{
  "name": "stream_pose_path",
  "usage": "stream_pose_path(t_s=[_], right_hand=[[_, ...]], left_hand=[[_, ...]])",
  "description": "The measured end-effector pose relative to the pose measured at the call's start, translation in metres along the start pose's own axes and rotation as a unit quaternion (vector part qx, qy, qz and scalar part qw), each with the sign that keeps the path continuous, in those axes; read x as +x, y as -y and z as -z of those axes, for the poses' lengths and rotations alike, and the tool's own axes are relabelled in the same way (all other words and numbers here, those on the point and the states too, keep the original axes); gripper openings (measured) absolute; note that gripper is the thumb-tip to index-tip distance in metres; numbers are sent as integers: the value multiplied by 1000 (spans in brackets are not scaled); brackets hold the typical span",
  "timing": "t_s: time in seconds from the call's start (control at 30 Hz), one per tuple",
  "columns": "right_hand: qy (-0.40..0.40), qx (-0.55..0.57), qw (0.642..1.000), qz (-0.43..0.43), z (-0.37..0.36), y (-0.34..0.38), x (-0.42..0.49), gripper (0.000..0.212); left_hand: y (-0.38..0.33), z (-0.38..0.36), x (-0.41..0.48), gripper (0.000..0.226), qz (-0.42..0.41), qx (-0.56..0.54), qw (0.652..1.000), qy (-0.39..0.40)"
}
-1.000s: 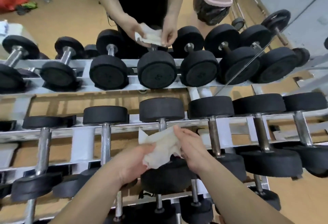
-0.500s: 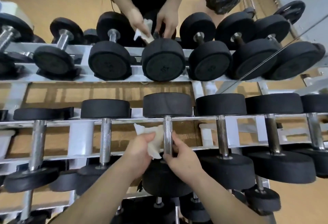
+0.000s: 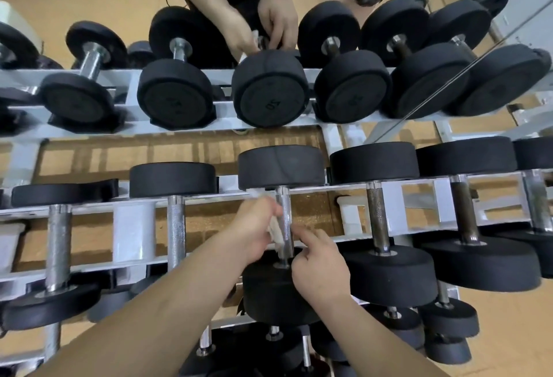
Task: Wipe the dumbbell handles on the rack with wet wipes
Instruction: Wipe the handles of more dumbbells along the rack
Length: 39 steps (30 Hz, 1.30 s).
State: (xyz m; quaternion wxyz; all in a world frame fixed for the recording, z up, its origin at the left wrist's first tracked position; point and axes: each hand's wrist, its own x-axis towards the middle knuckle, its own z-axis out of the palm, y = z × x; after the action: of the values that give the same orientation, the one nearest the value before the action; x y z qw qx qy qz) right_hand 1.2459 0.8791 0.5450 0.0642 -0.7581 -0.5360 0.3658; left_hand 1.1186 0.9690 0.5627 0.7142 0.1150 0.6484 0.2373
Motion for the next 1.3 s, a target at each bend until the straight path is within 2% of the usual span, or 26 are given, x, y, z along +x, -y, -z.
stream_pose_path(t_s=[0.1, 0.13, 0.23, 0.3, 0.5, 0.6, 0.67, 0.73, 0.87, 0.93, 1.03, 1.07, 1.13, 1.17, 1.23, 1.3], right_hand=[[9, 32, 999, -9, -2, -2, 2, 63], [9, 41, 999, -12, -3, -3, 2, 63], [5, 59, 998, -11, -3, -5, 2, 60], [3, 68, 998, -12, -3, -4, 3, 60], [-11, 79, 997, -7, -6, -4, 1, 63], [-12, 69, 998, -3, -5, -6, -1, 62], [-13, 67, 998, 1, -4, -7, 1, 62], [-6, 65, 998, -3, -3, -6, 2, 61], [7, 84, 996, -17, -5, -4, 1, 51], [29, 103, 994, -26, -1, -5, 0, 53], [54, 77, 995, -21, 6, -13, -2, 53], [56, 59, 996, -25, 7, -15, -5, 48], [40, 54, 996, -50, 4, -18, -11, 27], [29, 60, 996, -60, 3, -19, -13, 24], [23, 61, 996, -62, 1, -18, -14, 31], [25, 57, 996, -60, 2, -18, -12, 33]], left_hand=[[-3, -5, 7, 12, -22, -45, 999, -15], [5, -4, 6, 9, -17, -20, 1000, -10], [32, 3, -11, 25, 26, 93, 995, 14], [35, 6, -16, 32, 47, 129, 990, 34], [-2, -3, 15, 17, -25, -20, 999, 21], [24, -3, 3, 19, -10, 111, 994, -1], [39, 1, -10, 27, 23, 164, 986, 35], [35, 5, -10, 29, 25, 137, 989, 55], [4, -4, 5, 19, -18, -4, 1000, 17], [10, -6, 0, 18, -33, 38, 999, -1], [38, 3, -18, 49, 19, 155, 988, 16], [43, 6, -22, 51, 30, 173, 984, 19], [36, 7, -23, 31, 13, 132, 991, 8], [27, 4, -20, 21, -3, 90, 996, 5], [10, -4, -8, 15, -33, 34, 999, -26], [9, -14, -4, 16, -57, 48, 997, -33]])
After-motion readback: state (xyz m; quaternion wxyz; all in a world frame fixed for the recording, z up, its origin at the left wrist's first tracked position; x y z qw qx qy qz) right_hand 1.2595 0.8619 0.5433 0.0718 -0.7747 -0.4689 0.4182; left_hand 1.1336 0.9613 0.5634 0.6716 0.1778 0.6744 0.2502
